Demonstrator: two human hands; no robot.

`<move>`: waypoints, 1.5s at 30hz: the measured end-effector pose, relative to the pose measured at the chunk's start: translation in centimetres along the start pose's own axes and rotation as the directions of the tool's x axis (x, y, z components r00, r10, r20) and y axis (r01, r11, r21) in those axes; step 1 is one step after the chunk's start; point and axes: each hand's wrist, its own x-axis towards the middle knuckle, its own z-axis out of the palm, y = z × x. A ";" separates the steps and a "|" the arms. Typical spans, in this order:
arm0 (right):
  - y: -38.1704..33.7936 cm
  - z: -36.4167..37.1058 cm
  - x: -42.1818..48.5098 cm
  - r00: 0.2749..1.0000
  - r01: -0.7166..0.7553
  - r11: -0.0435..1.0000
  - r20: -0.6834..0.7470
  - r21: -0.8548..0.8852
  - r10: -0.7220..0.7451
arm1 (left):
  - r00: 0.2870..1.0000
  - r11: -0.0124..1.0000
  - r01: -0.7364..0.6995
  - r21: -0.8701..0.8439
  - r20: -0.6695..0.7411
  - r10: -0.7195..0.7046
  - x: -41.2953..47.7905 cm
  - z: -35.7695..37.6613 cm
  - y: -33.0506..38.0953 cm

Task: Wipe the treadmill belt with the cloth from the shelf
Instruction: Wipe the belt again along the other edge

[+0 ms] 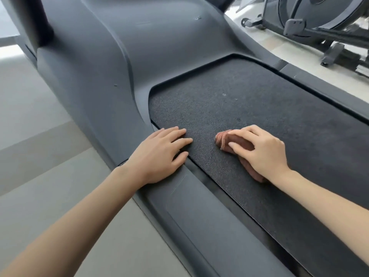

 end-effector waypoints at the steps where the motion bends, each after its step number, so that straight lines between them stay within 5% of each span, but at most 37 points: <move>1: 0.7 0.5 1.3 1.000 -0.007 1.000 0.002 -0.003 0.007 | 1.000 1.000 0.004 0.002 -0.007 -0.004 -0.1 0.0 -0.1; 12: 4.9 4.8 13.9 0.982 -0.146 0.982 0.106 -0.118 0.158 | 0.996 0.999 0.032 0.016 0.082 -0.034 7.5 0.8 -0.1; 20: 2.4 0.7 2.1 0.984 0.178 0.984 0.031 -0.010 -0.178 | 0.998 0.996 -0.036 0.077 0.056 0.032 5.7 -0.5 -5.6; 26: 5.5 3.5 10.6 0.972 -0.226 0.959 0.019 -0.173 0.233 | 1.000 0.998 -0.026 0.064 -0.011 0.026 5.2 -0.2 -5.6; 31: 3.8 7.6 18.4 0.936 -0.337 0.917 0.033 -0.212 0.352 | 0.998 0.997 -0.032 0.077 -0.044 0.036 5.2 0.0 -5.7; 34: 0.9 8.4 19.9 0.956 -0.264 0.945 0.075 -0.192 0.283 | 0.998 0.994 -0.054 0.090 -0.021 0.056 5.4 -0.1 -5.7; 40: -2.4 6.2 11.3 0.969 0.237 0.971 0.064 0.021 -0.238 | 0.997 0.977 -0.067 0.201 -0.024 0.074 1.3 -2.5 -8.3; 45: -2.6 9.4 19.2 0.996 0.029 0.995 0.086 -0.092 -0.021 | 1.000 0.984 -0.001 0.177 -0.022 0.005 1.2 -2.8 -7.8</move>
